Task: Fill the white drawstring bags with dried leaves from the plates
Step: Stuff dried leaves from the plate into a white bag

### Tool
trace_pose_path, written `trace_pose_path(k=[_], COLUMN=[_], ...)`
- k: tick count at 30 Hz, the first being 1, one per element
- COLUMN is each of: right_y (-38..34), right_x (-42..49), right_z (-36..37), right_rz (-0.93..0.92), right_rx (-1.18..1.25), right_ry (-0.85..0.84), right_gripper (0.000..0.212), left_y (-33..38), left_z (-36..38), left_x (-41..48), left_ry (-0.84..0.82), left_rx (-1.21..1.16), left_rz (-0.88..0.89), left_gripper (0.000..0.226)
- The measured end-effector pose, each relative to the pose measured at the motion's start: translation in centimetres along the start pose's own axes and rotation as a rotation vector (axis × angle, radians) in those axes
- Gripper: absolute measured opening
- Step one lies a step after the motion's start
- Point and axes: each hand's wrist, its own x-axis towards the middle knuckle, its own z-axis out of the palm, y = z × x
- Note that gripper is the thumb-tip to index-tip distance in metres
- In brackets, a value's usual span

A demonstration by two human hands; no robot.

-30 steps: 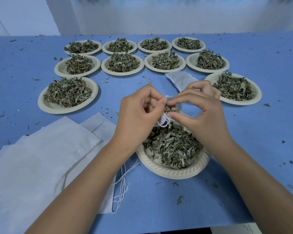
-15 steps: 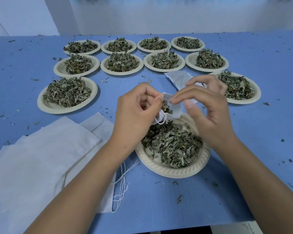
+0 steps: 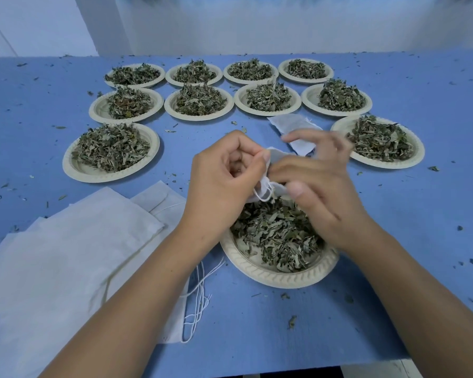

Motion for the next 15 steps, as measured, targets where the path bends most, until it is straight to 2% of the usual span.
trace_pose_path(k=[2, 5, 7, 9, 12, 15], right_y=[-0.1, 0.1, 0.2, -0.2, -0.6, -0.6], right_x=[-0.1, 0.1, 0.2, 0.3, 0.3, 0.4], right_z=[0.5, -0.5, -1.2, -1.1, -0.3, -0.2], right_rz=[-0.017, 0.05, 0.033, -0.022, -0.092, -0.119], right_rx=[-0.002, 0.127, 0.111, 0.021, -0.076, -0.081], right_ry=[-0.108, 0.069, 0.156, 0.134, 0.071, 0.107], right_gripper=[0.057, 0.054, 0.038, 0.028, 0.029, 0.015], left_y=[0.1, 0.0, -0.1, -0.1, -0.2, -0.3], left_z=[0.1, -0.2, -0.4, -0.4, 0.0, 0.1], left_x=[-0.1, 0.1, 0.4, 0.4, 0.2, 0.1], left_ry=[-0.018, 0.034, 0.078, 0.087, 0.053, 0.036], left_rx=[-0.031, 0.01, 0.034, 0.04, 0.035, 0.02], left_rz=[-0.014, -0.013, -0.017, -0.025, -0.023, -0.018], left_gripper=[0.016, 0.018, 0.021, 0.021, 0.019, 0.02])
